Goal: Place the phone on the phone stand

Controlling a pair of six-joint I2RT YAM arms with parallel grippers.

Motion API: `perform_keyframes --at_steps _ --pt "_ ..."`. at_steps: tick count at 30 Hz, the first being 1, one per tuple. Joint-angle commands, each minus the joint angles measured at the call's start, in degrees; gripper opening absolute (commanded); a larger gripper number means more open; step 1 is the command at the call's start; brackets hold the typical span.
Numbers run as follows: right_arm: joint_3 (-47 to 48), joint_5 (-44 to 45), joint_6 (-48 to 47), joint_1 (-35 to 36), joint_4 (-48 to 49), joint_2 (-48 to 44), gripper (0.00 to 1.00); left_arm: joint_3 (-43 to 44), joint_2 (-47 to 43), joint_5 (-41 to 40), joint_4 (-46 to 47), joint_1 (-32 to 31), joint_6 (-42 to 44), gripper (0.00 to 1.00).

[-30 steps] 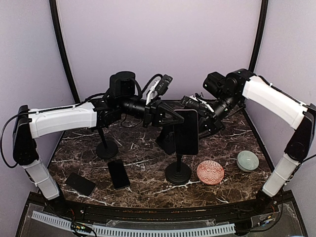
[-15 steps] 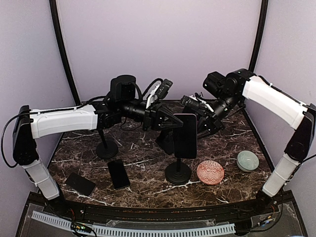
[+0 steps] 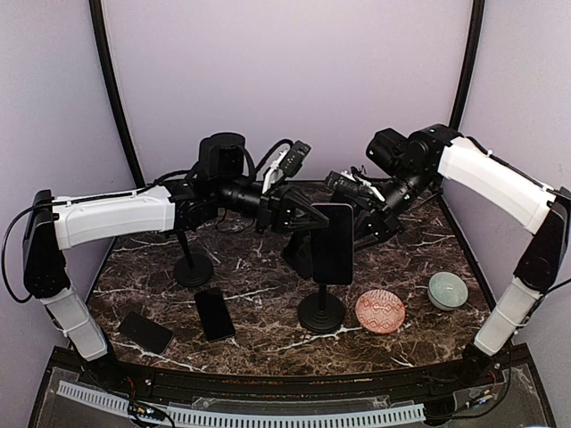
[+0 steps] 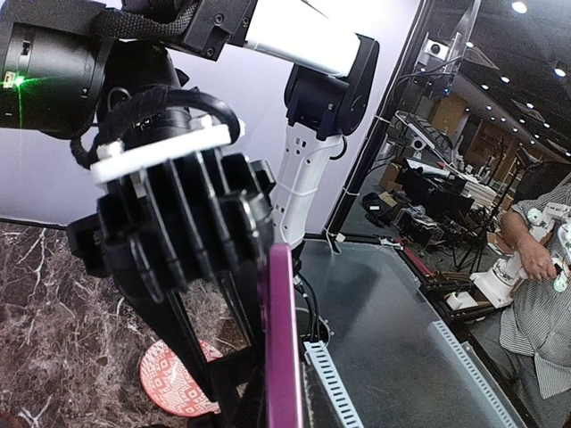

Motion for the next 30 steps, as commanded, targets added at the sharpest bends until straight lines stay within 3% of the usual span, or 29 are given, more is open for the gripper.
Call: perform_keyframes --at_steps 1,10,23,30 --pt "-0.1 -2.3 0.2 1.4 1.5 -1.2 0.0 3.7 -2.4 -1.4 2.1 1.3 1.4 0.0" --pt "-0.3 -1.7 0.7 1.6 1.9 -1.5 0.0 6.4 -1.7 -1.8 -2.4 1.4 4.0 0.0" --pt "-0.1 -1.6 0.8 1.7 1.8 -1.8 0.0 1.1 -6.8 -4.9 -7.5 3.1 6.7 0.0" --pt "-1.0 -1.3 1.4 1.7 2.1 -2.8 0.0 2.2 -7.9 -9.8 -21.9 3.4 12.1 0.0"
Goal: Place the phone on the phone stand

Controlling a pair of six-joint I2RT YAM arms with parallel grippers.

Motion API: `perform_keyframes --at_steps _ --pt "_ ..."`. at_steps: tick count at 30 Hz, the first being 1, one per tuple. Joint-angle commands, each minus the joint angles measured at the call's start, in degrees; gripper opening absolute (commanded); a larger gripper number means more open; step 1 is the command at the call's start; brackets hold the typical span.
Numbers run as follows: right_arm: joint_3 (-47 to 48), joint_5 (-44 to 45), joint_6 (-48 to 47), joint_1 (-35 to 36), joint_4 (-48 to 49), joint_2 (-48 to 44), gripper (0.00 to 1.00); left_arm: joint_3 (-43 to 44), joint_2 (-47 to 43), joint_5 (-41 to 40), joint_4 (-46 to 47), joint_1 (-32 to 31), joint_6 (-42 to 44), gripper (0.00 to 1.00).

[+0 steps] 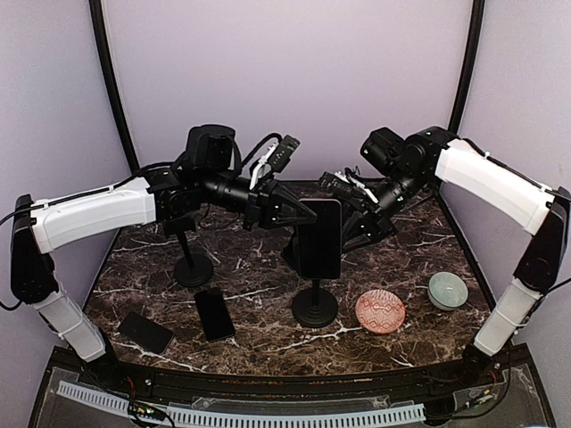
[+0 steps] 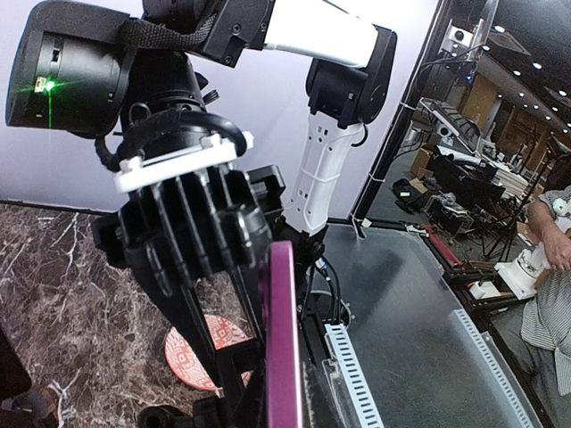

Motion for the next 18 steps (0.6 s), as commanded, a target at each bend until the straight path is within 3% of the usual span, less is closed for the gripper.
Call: perform_keyframes --at_steps 1,7,18 --pt "-0.7 -2.1 0.1 0.3 -1.5 -2.9 0.0 1.0 -3.2 -6.3 -11.0 2.4 5.0 0.0" --pt "-3.1 1.8 5.4 0.2 3.1 -5.9 0.0 1.7 -3.5 -10.3 -17.5 1.7 6.9 0.0" --pt "-4.6 2.8 5.2 -1.4 -0.1 -7.9 0.0 0.0 -5.3 -19.0 -20.1 1.5 6.9 0.0"
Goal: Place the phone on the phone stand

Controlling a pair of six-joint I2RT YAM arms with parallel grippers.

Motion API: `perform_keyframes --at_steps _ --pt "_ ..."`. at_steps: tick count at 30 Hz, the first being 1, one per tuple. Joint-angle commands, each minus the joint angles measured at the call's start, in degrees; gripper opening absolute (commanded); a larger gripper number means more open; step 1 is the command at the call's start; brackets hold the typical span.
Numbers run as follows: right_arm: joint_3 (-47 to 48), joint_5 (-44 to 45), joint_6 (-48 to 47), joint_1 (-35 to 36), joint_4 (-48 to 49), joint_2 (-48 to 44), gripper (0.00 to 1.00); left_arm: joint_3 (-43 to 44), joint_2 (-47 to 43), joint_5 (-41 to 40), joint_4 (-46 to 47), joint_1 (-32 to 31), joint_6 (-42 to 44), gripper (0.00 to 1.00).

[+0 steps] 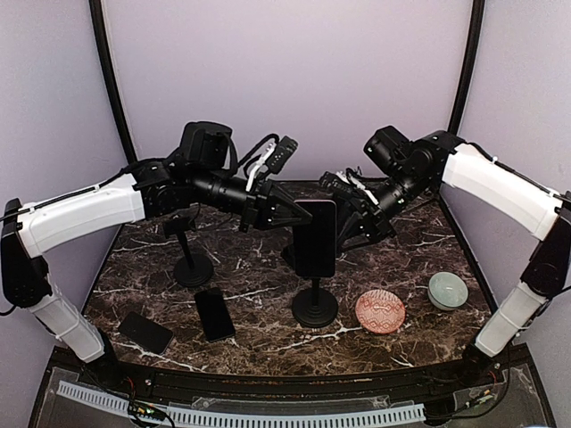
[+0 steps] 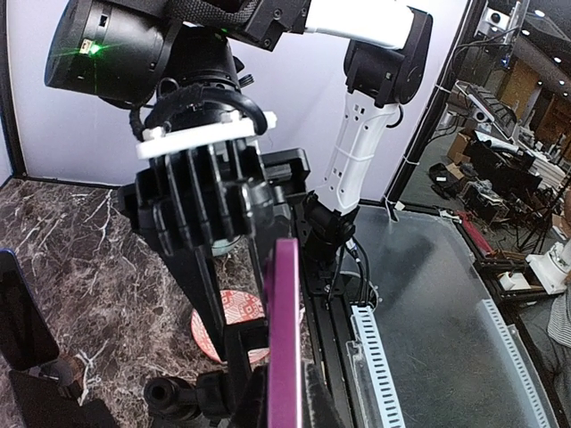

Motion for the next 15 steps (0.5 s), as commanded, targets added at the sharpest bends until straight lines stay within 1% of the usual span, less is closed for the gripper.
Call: perform_keyframes --at_steps 1,6,10,11,12,13,15 --pt "-1.4 0.2 0.9 -1.9 -6.6 -5.2 0.0 -1.5 -2.1 -11.2 -9.3 2.3 1.1 0.0" --pt "-1.7 0.6 0.6 -2.4 -7.6 -5.6 0.0 -2.0 -2.2 -13.0 -9.9 1.9 1.8 0.0" --pt "-1.5 0.5 0.2 -2.8 -8.5 -5.9 0.0 -1.1 -1.6 -15.9 -12.4 1.3 3.0 0.0" --pt "-1.6 1.3 0.8 -2.9 -8.1 -5.9 0.0 -0.6 -1.4 -16.3 -13.3 1.2 3.2 0.0" --pt "-1.8 3.4 3.5 -2.9 -6.4 -6.0 0.0 0.1 -1.2 -16.4 -14.7 1.1 3.5 0.0" --pt "-1.8 6.3 6.7 -2.9 -4.1 -5.9 0.0 1.4 -0.9 -16.6 -16.8 1.1 4.0 0.0" --pt "-0.7 9.5 9.4 -2.9 -3.2 -5.7 0.0 5.0 -0.2 -18.4 -21.7 1.0 4.9 0.0"
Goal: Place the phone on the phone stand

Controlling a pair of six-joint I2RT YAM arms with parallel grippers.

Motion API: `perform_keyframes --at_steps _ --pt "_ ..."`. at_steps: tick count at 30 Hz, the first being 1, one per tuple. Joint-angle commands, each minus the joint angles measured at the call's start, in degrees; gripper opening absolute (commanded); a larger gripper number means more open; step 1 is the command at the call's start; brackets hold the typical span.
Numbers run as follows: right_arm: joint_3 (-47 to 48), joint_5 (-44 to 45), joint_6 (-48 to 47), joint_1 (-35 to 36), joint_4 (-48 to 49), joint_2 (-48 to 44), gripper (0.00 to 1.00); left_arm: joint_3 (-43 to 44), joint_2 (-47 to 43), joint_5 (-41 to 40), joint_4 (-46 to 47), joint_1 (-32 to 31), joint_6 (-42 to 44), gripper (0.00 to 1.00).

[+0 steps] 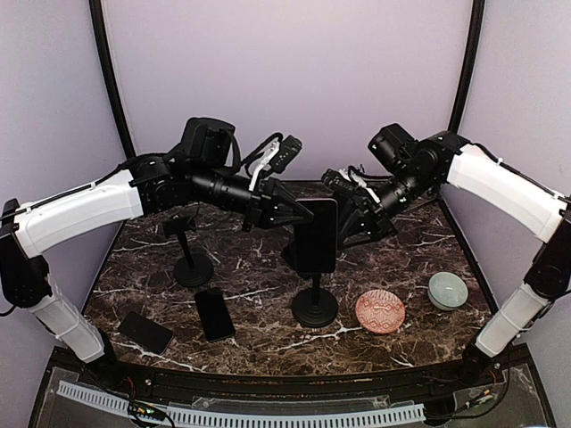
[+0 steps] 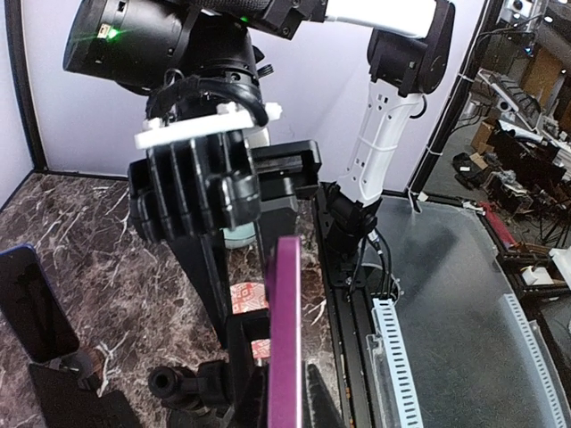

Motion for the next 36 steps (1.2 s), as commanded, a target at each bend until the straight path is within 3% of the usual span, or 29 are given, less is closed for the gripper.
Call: perform_keyframes --at_steps 1,6,12,15,21,28,36 --pt "1.4 7.1 8.4 -2.0 -4.8 -4.0 0.0 4.5 0.2 -14.4 -19.3 2.4 3.0 0.0" --pt "1.3 4.4 7.9 -2.0 -5.5 -4.7 0.0 6.3 0.9 -16.1 -20.7 2.1 1.7 0.0" --pt "-1.2 -0.8 -1.4 -2.4 -11.7 -5.2 0.0 6.8 1.4 -21.9 -24.5 2.1 2.4 0.0" --pt "-1.6 -2.4 -3.3 -2.3 -12.5 -5.3 0.0 3.6 -0.5 -25.1 -17.9 1.7 0.5 0.0" --pt "-0.7 -8.1 -4.8 -2.4 -12.1 -5.0 0.0 0.2 0.0 -23.3 -4.1 0.2 -4.1 0.0" --pt "-0.8 -10.6 -7.6 -2.3 -15.1 -5.2 0.29 0.2 1.4 -23.9 1.6 -0.5 -3.2 0.0" --pt "-1.3 -9.7 -4.8 -2.3 -12.6 -5.2 0.39 1.6 3.2 -23.5 2.3 -1.3 -1.7 0.0"
